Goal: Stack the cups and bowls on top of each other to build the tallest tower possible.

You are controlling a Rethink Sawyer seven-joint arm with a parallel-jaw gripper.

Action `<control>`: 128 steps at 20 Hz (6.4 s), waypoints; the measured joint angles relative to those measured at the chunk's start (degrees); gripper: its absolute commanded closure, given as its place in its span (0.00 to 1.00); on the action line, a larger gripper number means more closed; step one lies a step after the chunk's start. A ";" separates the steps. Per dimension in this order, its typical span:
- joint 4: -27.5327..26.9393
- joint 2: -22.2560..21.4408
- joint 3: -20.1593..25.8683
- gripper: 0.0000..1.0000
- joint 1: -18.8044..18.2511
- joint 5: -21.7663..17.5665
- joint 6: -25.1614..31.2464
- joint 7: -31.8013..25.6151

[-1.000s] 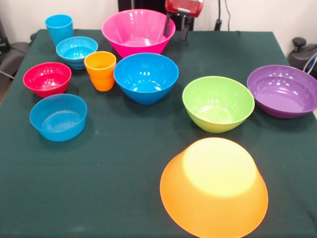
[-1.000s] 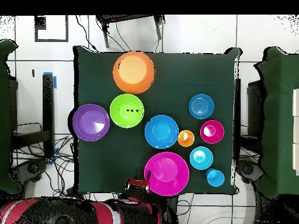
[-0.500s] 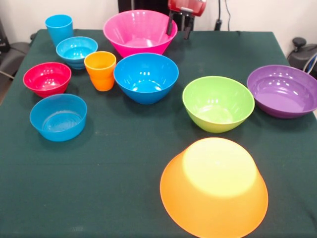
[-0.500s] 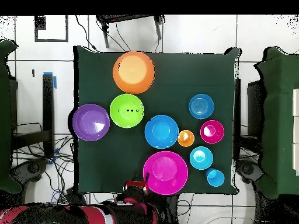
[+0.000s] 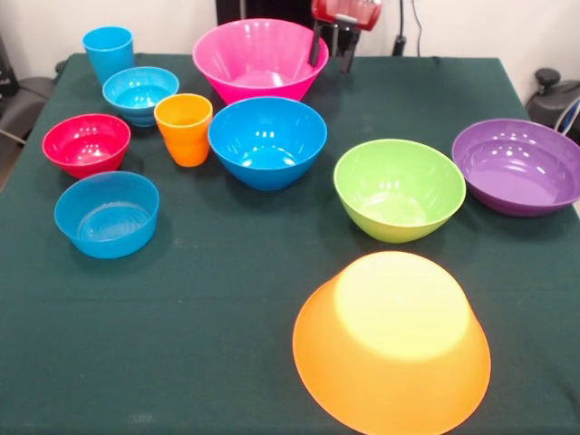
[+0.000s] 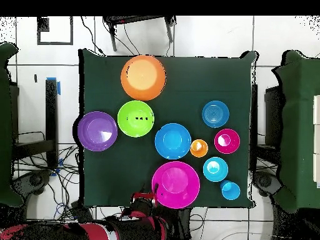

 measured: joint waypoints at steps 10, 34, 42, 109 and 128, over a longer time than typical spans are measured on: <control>-0.30 -0.36 -1.39 1.00 0.04 -0.02 0.16 0.00; -2.40 -8.54 -3.45 1.00 4.01 -1.38 17.26 0.00; -5.08 -11.63 -5.15 1.00 6.85 -1.32 23.67 0.00; -63.58 -6.81 -2.38 1.00 5.91 -1.34 82.57 0.00; -97.09 9.16 0.02 1.00 -5.09 0.68 106.29 0.00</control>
